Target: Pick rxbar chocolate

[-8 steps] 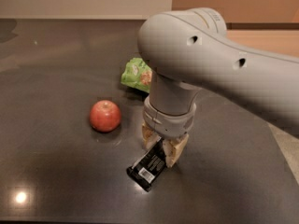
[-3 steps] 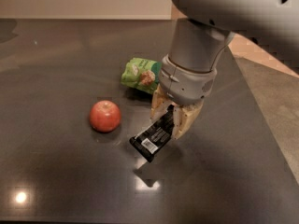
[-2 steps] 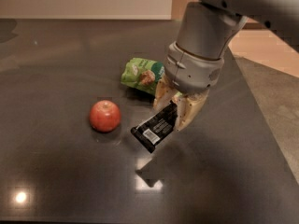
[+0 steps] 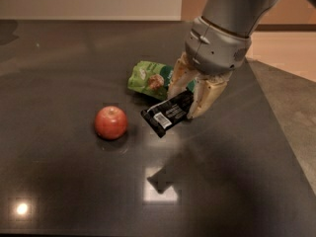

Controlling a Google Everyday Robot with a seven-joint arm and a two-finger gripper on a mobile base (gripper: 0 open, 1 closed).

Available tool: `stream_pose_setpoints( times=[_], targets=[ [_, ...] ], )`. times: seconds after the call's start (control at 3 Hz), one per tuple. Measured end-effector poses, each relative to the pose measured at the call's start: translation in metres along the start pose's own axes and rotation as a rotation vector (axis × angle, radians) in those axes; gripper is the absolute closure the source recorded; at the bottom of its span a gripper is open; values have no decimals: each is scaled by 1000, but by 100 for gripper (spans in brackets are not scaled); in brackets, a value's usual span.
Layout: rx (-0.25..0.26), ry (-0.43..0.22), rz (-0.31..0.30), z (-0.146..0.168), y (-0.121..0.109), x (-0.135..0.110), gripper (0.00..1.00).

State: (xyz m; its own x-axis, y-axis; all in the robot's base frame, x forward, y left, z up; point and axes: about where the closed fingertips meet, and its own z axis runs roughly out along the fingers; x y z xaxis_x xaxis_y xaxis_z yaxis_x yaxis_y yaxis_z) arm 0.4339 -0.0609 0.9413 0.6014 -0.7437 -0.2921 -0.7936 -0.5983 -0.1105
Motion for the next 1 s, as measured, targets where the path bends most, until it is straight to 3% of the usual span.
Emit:
stream_pose_setpoints(
  times=[0.33, 0.67, 1.0],
  targets=[
    [32, 1, 26, -15, 1, 5, 100],
    [128, 18, 62, -29, -6, 18, 100],
    [130, 18, 62, -29, -7, 18, 100]
  ],
)
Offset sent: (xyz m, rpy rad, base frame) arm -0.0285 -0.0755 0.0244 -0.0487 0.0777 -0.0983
